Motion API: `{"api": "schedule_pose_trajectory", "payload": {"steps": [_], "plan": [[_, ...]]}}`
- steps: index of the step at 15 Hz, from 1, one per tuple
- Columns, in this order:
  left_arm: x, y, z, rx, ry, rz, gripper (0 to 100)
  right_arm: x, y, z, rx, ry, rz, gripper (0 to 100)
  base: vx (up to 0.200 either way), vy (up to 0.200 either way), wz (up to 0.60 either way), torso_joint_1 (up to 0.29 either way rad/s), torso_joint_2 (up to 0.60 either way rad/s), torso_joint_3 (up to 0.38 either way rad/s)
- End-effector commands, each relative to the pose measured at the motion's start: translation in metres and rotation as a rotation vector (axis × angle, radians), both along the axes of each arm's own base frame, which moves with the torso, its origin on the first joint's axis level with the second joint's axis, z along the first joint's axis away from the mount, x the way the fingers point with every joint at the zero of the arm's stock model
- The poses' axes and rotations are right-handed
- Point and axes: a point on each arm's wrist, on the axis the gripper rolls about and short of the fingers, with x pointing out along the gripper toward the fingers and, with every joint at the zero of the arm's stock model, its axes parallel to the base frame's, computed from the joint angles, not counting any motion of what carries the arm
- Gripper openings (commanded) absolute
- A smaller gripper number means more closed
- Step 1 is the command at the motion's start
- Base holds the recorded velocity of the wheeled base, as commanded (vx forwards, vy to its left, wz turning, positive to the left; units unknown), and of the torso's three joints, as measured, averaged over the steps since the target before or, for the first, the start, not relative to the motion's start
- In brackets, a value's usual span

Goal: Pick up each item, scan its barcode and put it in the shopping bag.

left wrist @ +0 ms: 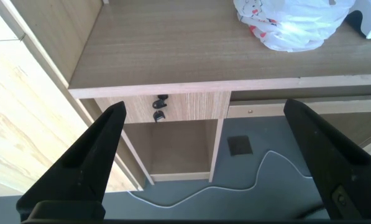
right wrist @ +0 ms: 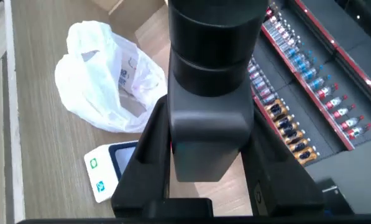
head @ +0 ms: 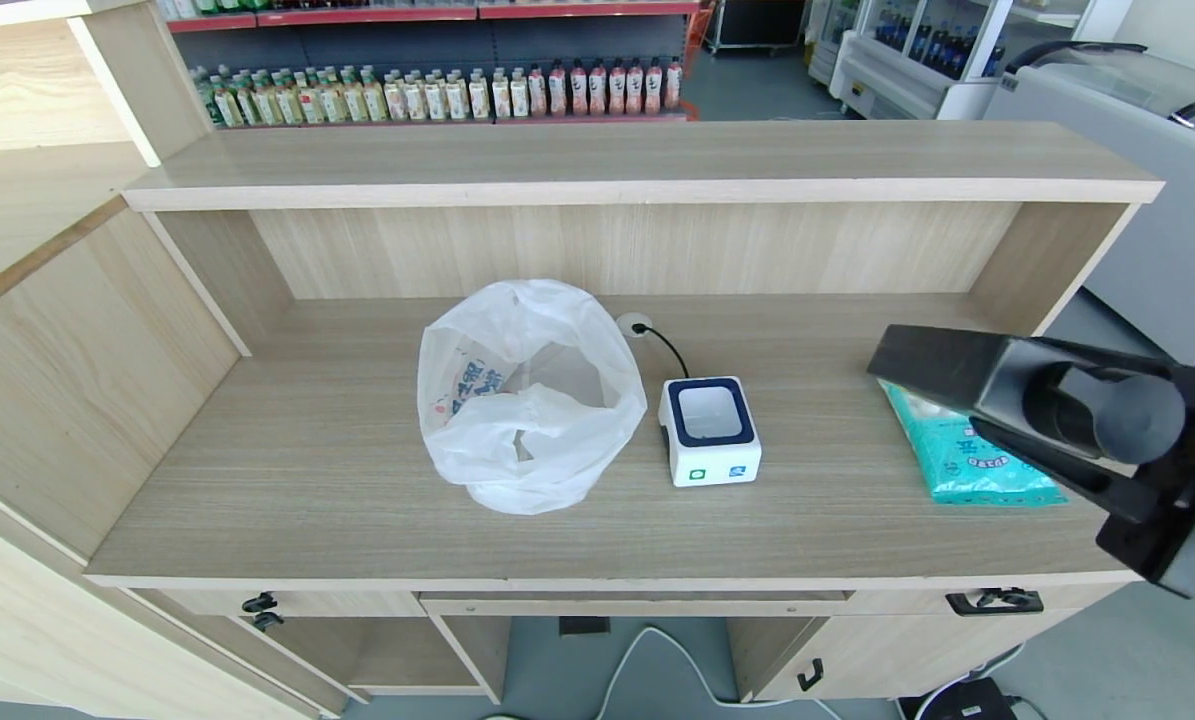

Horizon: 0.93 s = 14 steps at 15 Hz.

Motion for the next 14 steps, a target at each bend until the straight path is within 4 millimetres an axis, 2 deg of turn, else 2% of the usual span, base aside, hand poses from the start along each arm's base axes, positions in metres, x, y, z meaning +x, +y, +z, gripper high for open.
{"api": "schedule_pose_trajectory", "payload": {"steps": [1,5,8,10,11,13,14], "plan": [[0.0,0.0,0.0,0.0,-0.001,0.0,100,0.004,0.006,0.008,-0.066,-0.145,0.019,0,0.0,0.0,0.0,0.0,0.0,0.0],[0.0,0.0,0.0,0.0,-0.001,0.0,100,-0.003,0.028,0.01,-0.17,-0.356,0.096,0,0.0,0.0,0.0,0.0,0.0,0.0],[0.0,0.0,0.0,0.0,-0.001,0.0,100,0.001,0.031,0.009,-0.202,-0.408,0.094,0,0.0,0.0,0.0,0.0,0.0,0.0],[0.0,0.0,0.0,0.0,-0.001,0.0,100,-0.003,0.031,0.017,-0.226,-0.522,0.077,0,0.0,0.0,0.0,0.0,0.0,0.0],[0.0,0.0,0.0,0.0,-0.001,0.0,100,-0.017,0.029,0.024,-0.232,-0.633,0.07,0,0.0,0.0,0.0,0.0,0.0,0.0],[0.0,0.0,0.0,0.0,-0.001,0.001,100,-0.035,0.03,0.023,-0.234,-0.728,0.096,0,0.0,0.0,0.0,0.0,0.0,0.0],[0.0,0.0,0.0,0.0,-0.001,0.0,100,-0.051,0.026,0.022,-0.232,-0.797,0.086,0,0.0,0.0,0.0,0.0,0.0,0.0]]}}
